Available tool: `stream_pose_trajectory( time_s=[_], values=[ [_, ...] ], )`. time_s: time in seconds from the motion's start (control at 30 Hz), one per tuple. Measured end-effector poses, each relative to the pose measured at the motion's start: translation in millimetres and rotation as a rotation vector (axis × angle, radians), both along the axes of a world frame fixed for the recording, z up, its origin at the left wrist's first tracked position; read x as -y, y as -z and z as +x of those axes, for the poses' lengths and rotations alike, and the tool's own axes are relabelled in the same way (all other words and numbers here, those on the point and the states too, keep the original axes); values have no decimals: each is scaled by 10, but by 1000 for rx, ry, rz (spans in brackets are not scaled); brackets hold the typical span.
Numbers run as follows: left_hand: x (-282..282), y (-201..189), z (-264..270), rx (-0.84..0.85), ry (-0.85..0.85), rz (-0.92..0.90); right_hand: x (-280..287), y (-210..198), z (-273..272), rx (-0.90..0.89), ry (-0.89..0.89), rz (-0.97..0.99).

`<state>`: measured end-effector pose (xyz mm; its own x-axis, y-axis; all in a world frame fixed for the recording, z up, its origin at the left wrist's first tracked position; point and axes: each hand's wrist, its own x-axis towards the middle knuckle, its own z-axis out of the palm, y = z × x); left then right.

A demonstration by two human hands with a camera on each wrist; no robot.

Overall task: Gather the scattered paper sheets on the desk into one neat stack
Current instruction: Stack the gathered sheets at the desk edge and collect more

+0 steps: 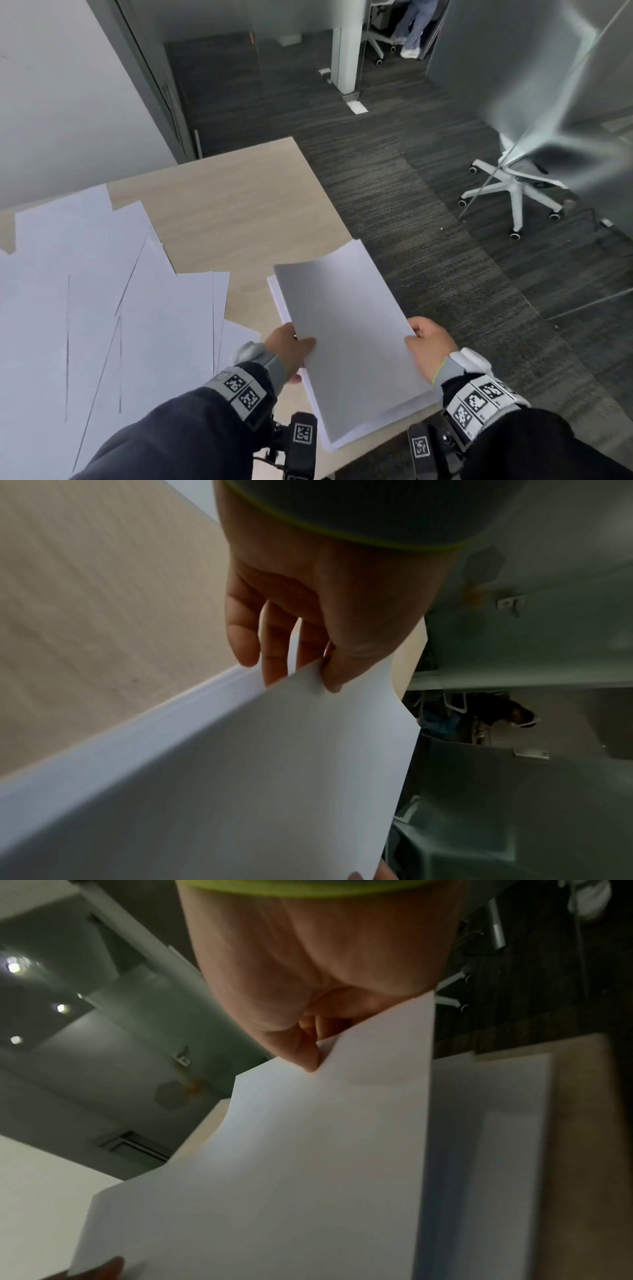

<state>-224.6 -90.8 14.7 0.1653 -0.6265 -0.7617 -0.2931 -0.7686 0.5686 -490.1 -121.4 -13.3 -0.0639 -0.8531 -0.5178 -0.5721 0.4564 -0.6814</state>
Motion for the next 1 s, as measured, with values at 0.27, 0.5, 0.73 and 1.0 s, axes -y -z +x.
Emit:
stream_pose_trajectory(
  time_s=[0.27,0.5,0.73,1.0],
  values=[
    [-126,148,186,192,183,11,-52,110,-185,-276,-93,75],
    [-202,137,293,193,5,-9,23,186,-229,-229,-64,38],
    [-316,138,154,-30,-106,-29,175,197,-29,-245,-98,34],
    [-271,164,116,-45,-154,-43,288,213,41,-225,-124,38]
  ],
)
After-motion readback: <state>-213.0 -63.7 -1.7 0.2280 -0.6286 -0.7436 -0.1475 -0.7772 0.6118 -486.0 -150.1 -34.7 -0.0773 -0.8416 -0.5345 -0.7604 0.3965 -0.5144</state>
